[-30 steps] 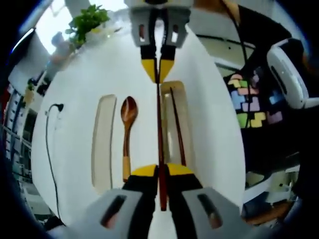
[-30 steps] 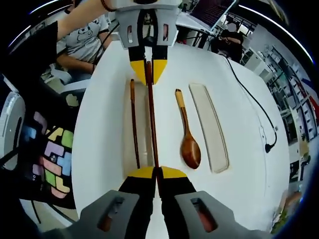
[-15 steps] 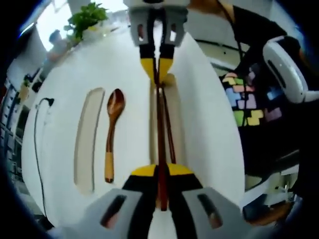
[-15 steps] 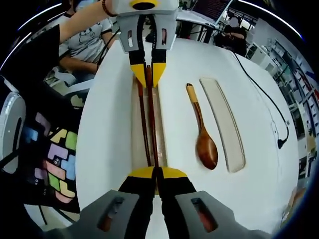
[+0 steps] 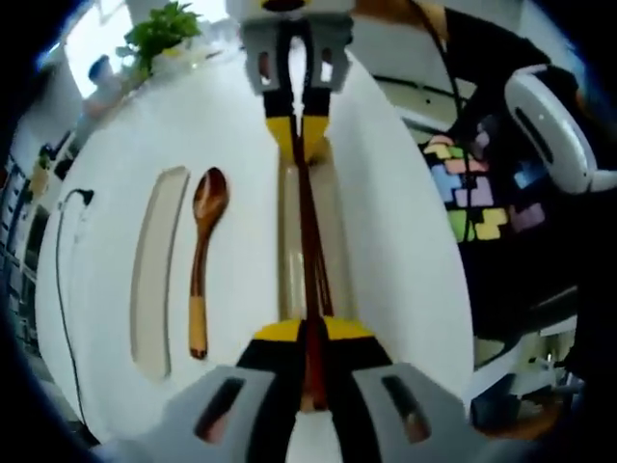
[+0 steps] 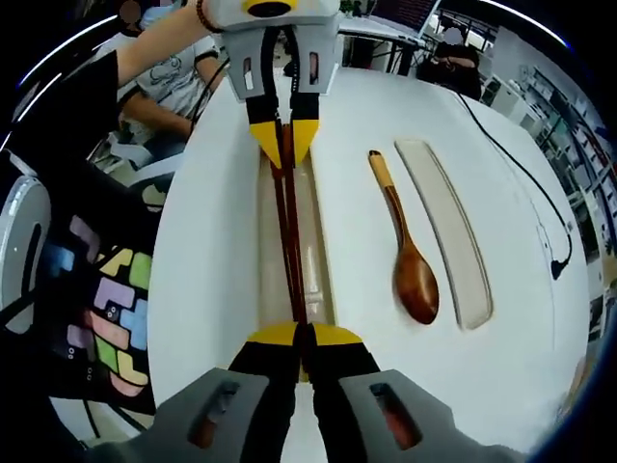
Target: Arrange the utensils inside the cutlery case until each visible utensil rests in its matching compartment.
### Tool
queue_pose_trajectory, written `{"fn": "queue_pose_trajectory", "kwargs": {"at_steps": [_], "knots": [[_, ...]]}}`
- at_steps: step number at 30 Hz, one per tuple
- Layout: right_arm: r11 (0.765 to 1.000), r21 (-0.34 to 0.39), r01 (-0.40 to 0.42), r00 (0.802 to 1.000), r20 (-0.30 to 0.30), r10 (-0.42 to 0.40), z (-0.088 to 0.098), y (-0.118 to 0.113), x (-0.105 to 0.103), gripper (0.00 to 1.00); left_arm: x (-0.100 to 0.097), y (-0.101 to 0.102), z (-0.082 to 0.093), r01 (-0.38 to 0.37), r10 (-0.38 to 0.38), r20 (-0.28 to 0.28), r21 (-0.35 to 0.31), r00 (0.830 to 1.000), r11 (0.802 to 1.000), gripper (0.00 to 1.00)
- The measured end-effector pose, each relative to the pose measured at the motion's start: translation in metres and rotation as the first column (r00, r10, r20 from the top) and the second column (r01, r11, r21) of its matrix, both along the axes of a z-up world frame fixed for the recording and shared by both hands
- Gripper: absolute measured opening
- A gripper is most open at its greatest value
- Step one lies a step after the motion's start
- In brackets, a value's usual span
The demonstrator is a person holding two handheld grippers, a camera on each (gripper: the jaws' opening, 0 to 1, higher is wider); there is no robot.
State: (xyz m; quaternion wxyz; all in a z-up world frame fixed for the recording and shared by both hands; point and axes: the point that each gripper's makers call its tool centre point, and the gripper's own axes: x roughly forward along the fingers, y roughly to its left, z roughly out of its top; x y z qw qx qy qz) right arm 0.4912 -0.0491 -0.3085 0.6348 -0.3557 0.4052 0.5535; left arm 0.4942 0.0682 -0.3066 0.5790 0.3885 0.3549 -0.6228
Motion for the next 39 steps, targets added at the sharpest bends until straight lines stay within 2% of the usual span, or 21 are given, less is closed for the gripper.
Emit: {"fn": "queue_pose_trajectory", "kwargs": {"at_steps": [6,10,19,39], "knots": [[1.000,-0.005,-0.008,1.000,-0.008,0.008,-0.0032,-0.0001,-0.0016,0.01,0.0001,0.0006,-0.0042,-0.003,0.003,-0.009,-0.003,1.000,1.000,0.06],[1.000,0.002,-0.012,1.000,-0.007,0.012,-0.0043,-0.0001,-0.0019,0.01,0.0033,0.0008,-0.0059,0.003,-0.002,0.019,-0.001,1.000,1.000,0.06],[1.000,0.002,-0.011,1.000,-0.004,0.011,-0.0037,-0.0009,-0.0021,0.01,0.0027,0.0002,-0.0075,0.011,-0.011,0.019,0.003,1.000,1.000,0.05],[1.000,0.016,-0.012,1.000,0.006,0.011,-0.0021,0.0011,-0.0020,0.02,0.0037,0.0018,-0.0056,0.003,-0.002,0.028,-0.048,1.000,0.999,0.05]]}}
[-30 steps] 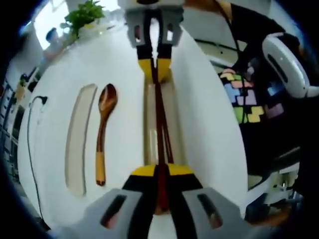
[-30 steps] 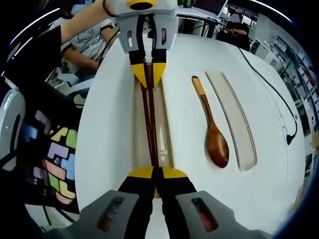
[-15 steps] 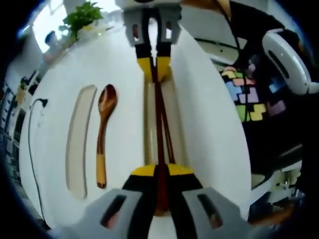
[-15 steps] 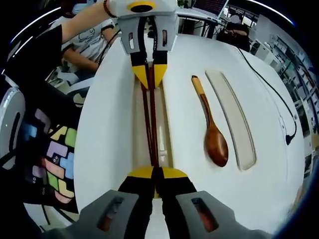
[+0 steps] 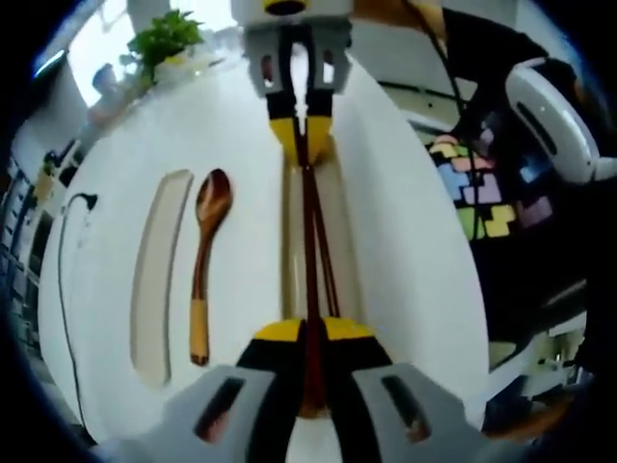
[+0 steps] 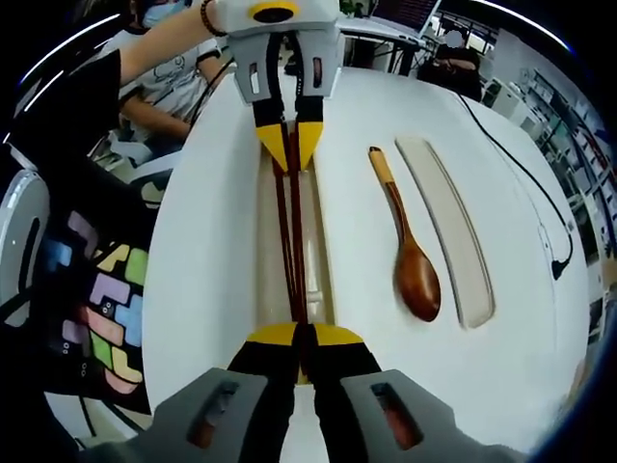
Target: Arrange the utensils inside the cutlery case until each visible utensil rests in its matching compartment.
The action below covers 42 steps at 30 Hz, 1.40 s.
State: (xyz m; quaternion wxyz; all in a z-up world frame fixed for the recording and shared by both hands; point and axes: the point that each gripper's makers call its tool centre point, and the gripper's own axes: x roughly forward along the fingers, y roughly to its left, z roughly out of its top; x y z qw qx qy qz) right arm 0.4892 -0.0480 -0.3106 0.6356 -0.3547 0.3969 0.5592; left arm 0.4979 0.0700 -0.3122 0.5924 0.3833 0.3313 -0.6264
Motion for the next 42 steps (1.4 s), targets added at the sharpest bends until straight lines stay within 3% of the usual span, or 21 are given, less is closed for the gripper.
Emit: {"fn": "queue_pose_trajectory", "kwargs": {"at_steps": [6,13,20,25,32,34,37,39,41,42], "knots": [[1.000,0.018,0.005,1.000,0.000,-0.005,0.005,0.001,-0.001,0.03,-0.001,0.002,0.002,-0.003,0.003,-0.002,-0.012,1.000,1.000,0.05],[0.998,0.063,0.031,0.999,0.014,-0.032,0.019,0.000,0.005,0.03,0.004,0.002,0.022,-0.026,0.028,0.035,-0.076,0.999,0.997,0.05],[0.995,0.090,0.050,0.998,0.043,-0.054,0.029,0.004,0.013,0.03,0.020,0.002,0.029,-0.051,0.059,0.084,-0.097,0.995,0.994,0.06],[0.985,0.120,0.122,0.991,0.036,-0.128,0.036,0.001,0.027,0.03,0.032,-0.009,0.035,-0.053,0.071,0.117,-0.150,0.991,0.987,0.07],[0.971,0.164,0.173,0.982,0.043,-0.182,0.036,-0.006,0.042,0.08,0.053,-0.019,0.030,-0.076,0.102,0.154,-0.165,0.983,0.983,0.14],[0.962,0.187,0.201,0.977,0.034,-0.211,0.035,-0.008,0.049,0.10,0.061,-0.023,0.026,-0.082,0.109,0.159,-0.169,0.981,0.982,0.17],[0.919,0.251,0.305,0.951,-0.036,-0.306,0.034,-0.011,0.062,0.11,0.074,-0.027,0.020,-0.090,0.120,0.192,-0.158,0.974,0.983,0.17],[0.883,0.282,0.376,0.926,-0.087,-0.367,0.032,-0.015,0.071,0.11,0.080,-0.030,0.016,-0.109,0.137,0.186,-0.150,0.973,0.983,0.19],[0.829,0.334,0.448,0.892,-0.102,-0.440,0.032,-0.019,0.088,0.08,0.082,-0.033,0.012,-0.126,0.150,0.155,-0.156,0.976,0.980,0.20],[0.816,0.333,0.472,0.880,-0.119,-0.460,0.030,-0.023,0.091,0.08,0.084,-0.035,0.010,-0.130,0.153,0.147,-0.157,0.977,0.979,0.20]]}}
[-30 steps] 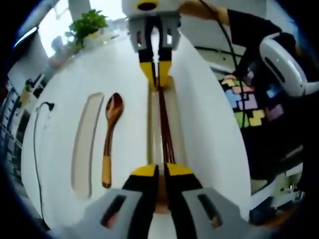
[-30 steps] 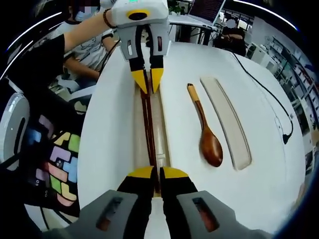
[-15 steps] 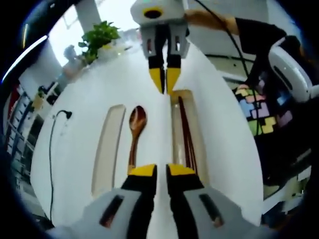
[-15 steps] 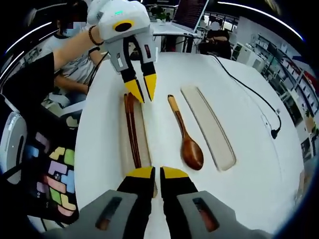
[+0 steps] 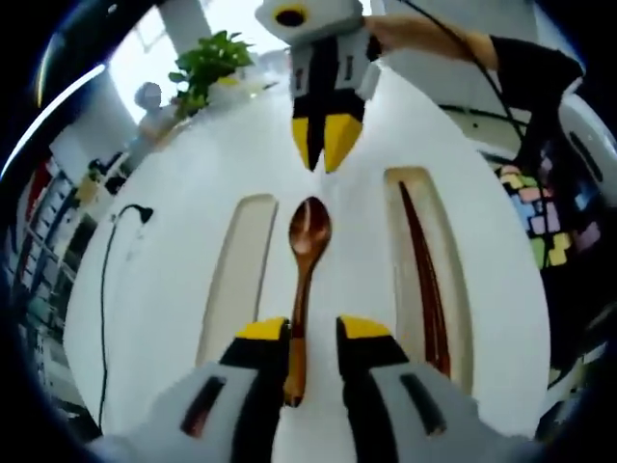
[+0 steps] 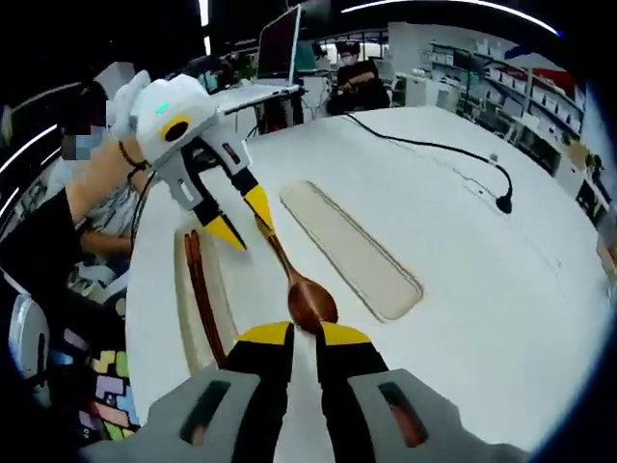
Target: Arrange the utensils inside the cutlery case until each visible utensil rests in its matching compartment.
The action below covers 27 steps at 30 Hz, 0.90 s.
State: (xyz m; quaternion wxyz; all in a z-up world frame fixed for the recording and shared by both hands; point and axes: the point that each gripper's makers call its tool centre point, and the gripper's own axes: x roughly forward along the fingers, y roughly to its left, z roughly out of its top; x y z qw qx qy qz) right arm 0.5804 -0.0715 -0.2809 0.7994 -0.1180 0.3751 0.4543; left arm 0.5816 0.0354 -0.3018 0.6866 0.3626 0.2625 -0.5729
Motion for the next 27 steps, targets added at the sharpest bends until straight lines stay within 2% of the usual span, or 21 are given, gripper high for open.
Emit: {"fn": "queue_pose_trajectory", "kwargs": {"at_steps": [1,3,6,9,11,12,23,27], "knots": [[1.000,0.017,0.013,1.000,-0.015,-0.012,-0.002,-0.001,0.003,0.08,0.002,-0.001,-0.002,-0.004,0.004,-0.006,-0.001,1.000,1.000,0.21],[0.996,0.078,0.051,0.995,-0.087,-0.044,-0.006,-0.001,0.010,0.09,0.006,-0.003,-0.005,-0.011,0.011,-0.023,-0.001,1.000,1.000,0.21],[0.988,0.122,0.100,0.986,-0.146,-0.082,-0.012,0.000,0.012,0.11,0.006,-0.004,-0.011,-0.015,0.015,-0.063,-0.004,0.998,1.000,0.23],[0.974,0.152,0.167,0.964,-0.233,-0.129,-0.021,0.001,0.013,0.13,0.010,-0.003,-0.015,-0.025,0.025,-0.068,0.002,0.997,1.000,0.22],[0.963,0.172,0.206,0.950,-0.272,-0.154,-0.025,0.002,0.016,0.13,0.010,-0.004,-0.015,-0.036,0.035,-0.096,-0.015,0.995,0.999,0.22],[0.957,0.174,0.234,0.937,-0.303,-0.174,-0.029,0.001,0.016,0.13,0.010,-0.005,-0.015,-0.039,0.037,-0.103,-0.018,0.994,0.999,0.22],[0.934,0.211,0.288,0.891,-0.417,-0.181,-0.042,0.009,0.014,0.10,0.011,-0.007,-0.021,-0.050,0.043,-0.149,-0.044,0.988,0.998,0.18],[0.929,0.215,0.301,0.882,-0.433,-0.186,-0.043,0.012,0.015,0.07,0.010,-0.009,-0.021,-0.052,0.041,-0.161,-0.063,0.986,0.997,0.15]]}}
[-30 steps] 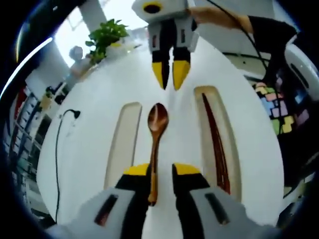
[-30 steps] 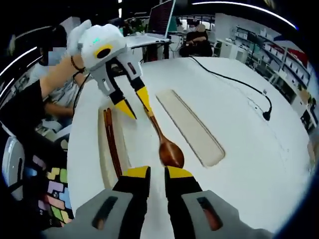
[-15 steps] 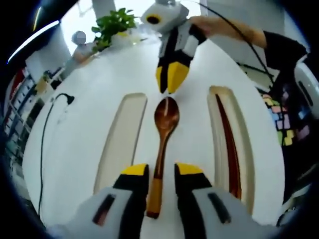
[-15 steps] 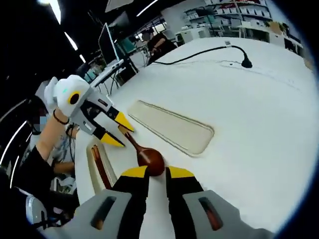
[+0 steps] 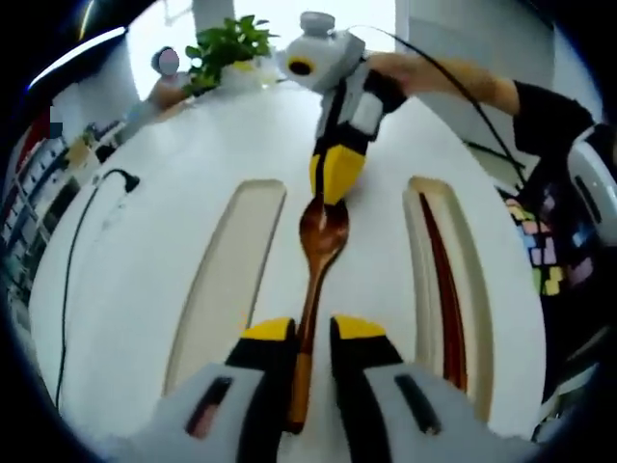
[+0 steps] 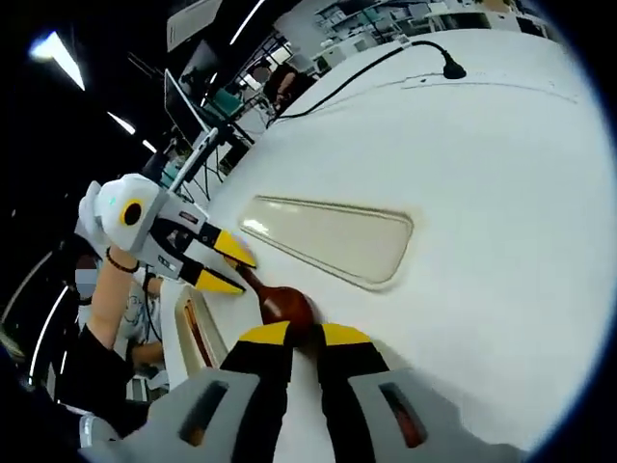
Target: Arrange the utensils inside the cutlery case until each visible utensil rests in its matching compartment.
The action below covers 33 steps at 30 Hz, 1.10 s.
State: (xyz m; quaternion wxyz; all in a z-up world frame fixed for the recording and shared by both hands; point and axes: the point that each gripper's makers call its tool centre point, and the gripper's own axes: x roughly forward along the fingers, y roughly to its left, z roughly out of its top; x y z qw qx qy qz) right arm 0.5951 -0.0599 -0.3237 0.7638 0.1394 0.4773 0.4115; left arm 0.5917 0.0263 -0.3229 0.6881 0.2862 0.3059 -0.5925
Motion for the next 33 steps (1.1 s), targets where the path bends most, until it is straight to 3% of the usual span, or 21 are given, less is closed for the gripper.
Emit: {"fn": "queue_pose_trajectory", "kwargs": {"at_steps": [6,8,14,17,27,33], "knots": [[0.999,0.026,0.041,0.998,-0.044,-0.040,-0.002,0.003,-0.001,0.04,-0.001,0.000,0.000,-0.001,0.001,0.004,-0.025,1.000,1.000,0.09],[0.994,0.032,0.108,0.989,-0.102,-0.104,-0.004,0.004,-0.004,0.04,-0.001,0.001,0.001,-0.002,0.002,0.005,-0.035,1.000,0.999,0.09],[0.991,0.040,0.126,0.987,-0.109,-0.121,-0.003,0.005,-0.004,0.02,-0.001,0.003,0.002,-0.028,0.028,0.004,-0.086,1.000,0.996,0.09],[0.988,0.071,0.140,0.981,-0.146,-0.129,-0.003,0.006,-0.005,0.01,-0.002,0.004,0.003,-0.023,0.025,0.013,-0.099,1.000,0.995,0.09],[0.983,0.115,0.143,0.980,-0.156,-0.124,0.006,0.008,-0.025,0.01,-0.006,0.000,0.006,0.006,-0.001,0.054,-0.100,0.999,0.995,0.09],[0.979,0.147,0.143,0.981,-0.151,-0.120,0.018,0.008,-0.028,0.01,-0.005,0.000,0.019,-0.004,0.015,0.081,-0.130,0.997,0.992,0.10]]}}
